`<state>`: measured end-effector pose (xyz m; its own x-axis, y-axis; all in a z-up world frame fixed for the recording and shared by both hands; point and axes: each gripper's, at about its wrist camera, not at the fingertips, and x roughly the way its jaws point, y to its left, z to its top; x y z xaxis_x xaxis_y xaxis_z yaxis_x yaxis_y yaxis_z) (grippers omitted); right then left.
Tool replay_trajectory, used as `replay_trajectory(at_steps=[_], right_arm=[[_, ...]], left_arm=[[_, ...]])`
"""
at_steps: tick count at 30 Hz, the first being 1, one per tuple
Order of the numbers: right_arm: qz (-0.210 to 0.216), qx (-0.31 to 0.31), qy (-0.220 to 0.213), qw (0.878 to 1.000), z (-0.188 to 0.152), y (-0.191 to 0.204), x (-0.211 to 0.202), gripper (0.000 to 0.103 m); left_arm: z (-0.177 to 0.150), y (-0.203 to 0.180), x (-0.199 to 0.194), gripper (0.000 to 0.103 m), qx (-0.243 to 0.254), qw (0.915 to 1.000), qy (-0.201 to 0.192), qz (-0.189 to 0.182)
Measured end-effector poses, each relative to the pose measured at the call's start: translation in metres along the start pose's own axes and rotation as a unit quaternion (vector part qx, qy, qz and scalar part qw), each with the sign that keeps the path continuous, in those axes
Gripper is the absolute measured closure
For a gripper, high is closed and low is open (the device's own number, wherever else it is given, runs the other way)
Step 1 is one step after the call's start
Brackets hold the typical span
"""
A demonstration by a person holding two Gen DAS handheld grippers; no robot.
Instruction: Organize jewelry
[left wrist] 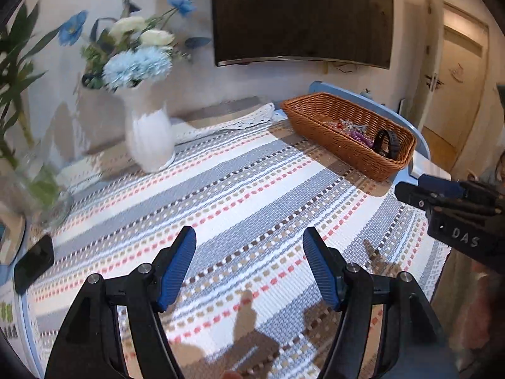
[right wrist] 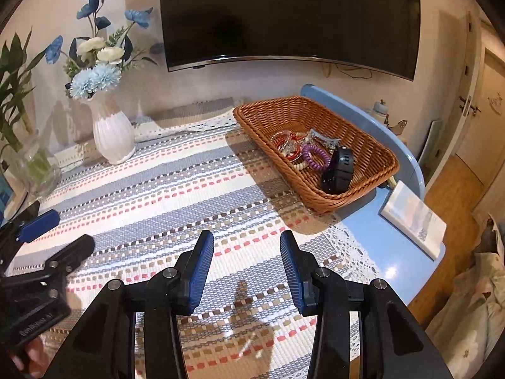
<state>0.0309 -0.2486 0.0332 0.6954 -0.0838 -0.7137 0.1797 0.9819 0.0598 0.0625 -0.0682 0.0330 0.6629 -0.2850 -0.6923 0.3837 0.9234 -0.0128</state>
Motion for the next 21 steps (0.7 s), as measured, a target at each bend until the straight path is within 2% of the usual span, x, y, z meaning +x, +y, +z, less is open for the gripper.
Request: replay_trajectory(at_steps=[8, 21], right_arm=[[0.01, 0.001, 0.001, 1.0, -0.003, 0.0, -0.002, 0.059], [0.017, 0.009, 0.003, 1.0, -0.004, -0.006, -0.005, 0.058]], left_arm=[[0.002, -0.001, -0.023, 0.032, -0.003, 0.9998, -0.018, 0.001], [0.002, -0.009, -0.025, 0.032, 0.002, 0.9999, -0.01, 0.002]])
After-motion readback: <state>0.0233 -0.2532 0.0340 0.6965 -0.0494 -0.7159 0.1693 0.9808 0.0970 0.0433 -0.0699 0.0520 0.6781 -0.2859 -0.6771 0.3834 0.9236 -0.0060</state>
